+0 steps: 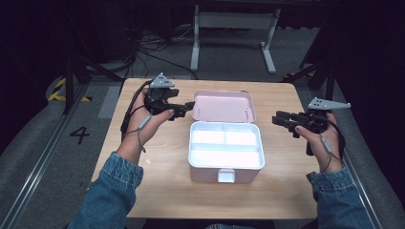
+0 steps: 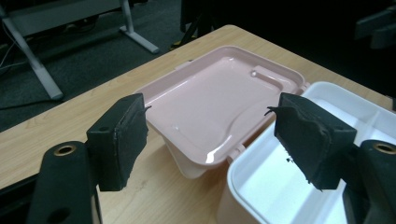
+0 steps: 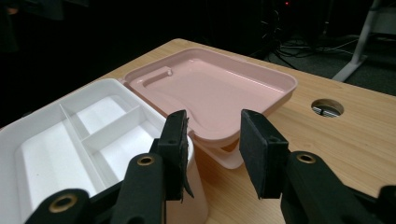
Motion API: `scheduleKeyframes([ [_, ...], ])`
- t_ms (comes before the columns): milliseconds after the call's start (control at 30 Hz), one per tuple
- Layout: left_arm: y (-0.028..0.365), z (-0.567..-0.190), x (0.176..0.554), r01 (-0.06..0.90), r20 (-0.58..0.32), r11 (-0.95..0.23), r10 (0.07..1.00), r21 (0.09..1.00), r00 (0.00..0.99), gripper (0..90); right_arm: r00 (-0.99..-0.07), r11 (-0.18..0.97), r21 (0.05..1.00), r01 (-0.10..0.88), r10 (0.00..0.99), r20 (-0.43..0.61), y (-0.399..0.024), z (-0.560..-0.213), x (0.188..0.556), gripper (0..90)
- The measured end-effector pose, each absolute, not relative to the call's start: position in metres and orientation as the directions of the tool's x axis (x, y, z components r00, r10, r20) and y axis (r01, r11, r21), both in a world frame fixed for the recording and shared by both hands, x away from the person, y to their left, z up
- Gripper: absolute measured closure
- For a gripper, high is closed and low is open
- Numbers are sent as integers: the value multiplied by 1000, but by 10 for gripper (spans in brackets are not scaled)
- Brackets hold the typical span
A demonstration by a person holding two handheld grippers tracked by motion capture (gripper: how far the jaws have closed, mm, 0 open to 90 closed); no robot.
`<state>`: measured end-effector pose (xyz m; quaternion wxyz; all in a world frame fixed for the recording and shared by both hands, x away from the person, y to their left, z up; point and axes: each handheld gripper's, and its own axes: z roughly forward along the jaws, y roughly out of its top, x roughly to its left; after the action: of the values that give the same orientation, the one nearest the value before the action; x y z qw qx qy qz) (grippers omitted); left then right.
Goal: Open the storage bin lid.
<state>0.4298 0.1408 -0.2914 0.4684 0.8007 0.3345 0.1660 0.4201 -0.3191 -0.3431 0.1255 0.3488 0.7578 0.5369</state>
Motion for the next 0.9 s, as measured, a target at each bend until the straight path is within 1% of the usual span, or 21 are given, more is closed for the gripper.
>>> scheduleKeyframes([
  [133,146,-294,418,376,-57,-327,685,867,727,263,-715,186,897,401,676,179,-324,-345,419,612],
  [367,158,-306,393,359,4,-378,693,853,721,261,-701,195,884,425,688,185,-330,-348,415,605],
  [500,165,-318,382,371,-15,-362,699,855,715,259,-698,206,875,439,691,187,-333,-350,414,602],
  [533,169,-328,379,384,-30,-347,708,856,706,259,-695,207,873,442,694,188,-334,-351,414,602],
  [567,169,-328,379,384,-30,-347,708,856,706,259,-695,207,873,442,694,188,-334,-351,414,602],
  [600,173,-334,377,398,-51,-327,715,857,697,261,-694,212,869,448,695,188,-335,-352,414,602],
  [700,177,-339,377,416,-43,-340,729,843,683,263,-693,219,865,452,697,185,-335,-353,414,603],
  [767,180,-342,376,431,-53,-322,747,843,663,261,-694,232,858,457,697,181,-334,-355,413,601],
  [800,183,-347,376,457,-75,-312,754,833,653,260,-693,233,856,462,697,184,-334,-356,413,600],
  [900,186,-353,375,473,-78,-312,764,824,640,260,-692,240,849,470,698,186,-334,-357,413,598],
])
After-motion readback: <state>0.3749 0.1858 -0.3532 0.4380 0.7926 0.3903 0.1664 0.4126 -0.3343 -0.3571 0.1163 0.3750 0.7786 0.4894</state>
